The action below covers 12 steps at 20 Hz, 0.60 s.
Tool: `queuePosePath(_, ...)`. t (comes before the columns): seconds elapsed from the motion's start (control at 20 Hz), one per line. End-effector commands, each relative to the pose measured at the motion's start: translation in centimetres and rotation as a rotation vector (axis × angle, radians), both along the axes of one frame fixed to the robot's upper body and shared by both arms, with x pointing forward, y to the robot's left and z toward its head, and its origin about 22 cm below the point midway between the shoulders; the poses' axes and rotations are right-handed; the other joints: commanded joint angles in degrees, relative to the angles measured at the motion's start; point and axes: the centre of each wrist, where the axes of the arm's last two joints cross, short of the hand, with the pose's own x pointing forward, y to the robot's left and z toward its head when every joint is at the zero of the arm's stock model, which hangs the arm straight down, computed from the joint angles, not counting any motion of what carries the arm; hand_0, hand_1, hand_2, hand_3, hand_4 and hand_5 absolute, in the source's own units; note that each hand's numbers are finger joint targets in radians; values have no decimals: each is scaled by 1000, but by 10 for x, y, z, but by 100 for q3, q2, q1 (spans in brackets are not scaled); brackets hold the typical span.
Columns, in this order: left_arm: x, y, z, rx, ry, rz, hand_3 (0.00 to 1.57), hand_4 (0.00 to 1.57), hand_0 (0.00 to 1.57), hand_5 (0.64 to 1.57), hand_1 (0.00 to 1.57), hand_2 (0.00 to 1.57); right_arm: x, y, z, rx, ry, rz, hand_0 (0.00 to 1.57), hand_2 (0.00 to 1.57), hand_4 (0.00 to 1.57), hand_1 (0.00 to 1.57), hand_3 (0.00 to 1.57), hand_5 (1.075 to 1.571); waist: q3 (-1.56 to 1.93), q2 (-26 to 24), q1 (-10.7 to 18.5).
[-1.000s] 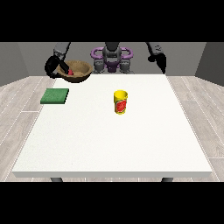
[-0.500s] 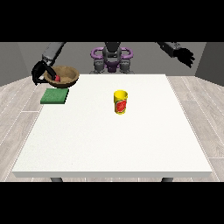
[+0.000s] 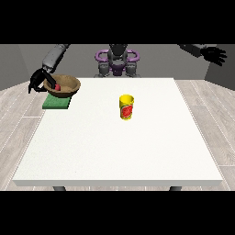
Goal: Pick the cup and pour the ball into the bowl, then pick the bowl and place it on the pad
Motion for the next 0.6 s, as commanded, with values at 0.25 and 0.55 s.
queuePosePath(0.25,-3,3,26,22,-65,-7,0,1175,0,1551,0,0,-25,-49,-4,33,13,-150,850,880,0,850,1102,1513,8,340,204)
queuePosePath(0.55,-1,3,15,13,-35,-14,0,1178,0,1550,0,0,-5,-38,17,54,23,-69,0,184,0,0,118,1392,3,122,132)
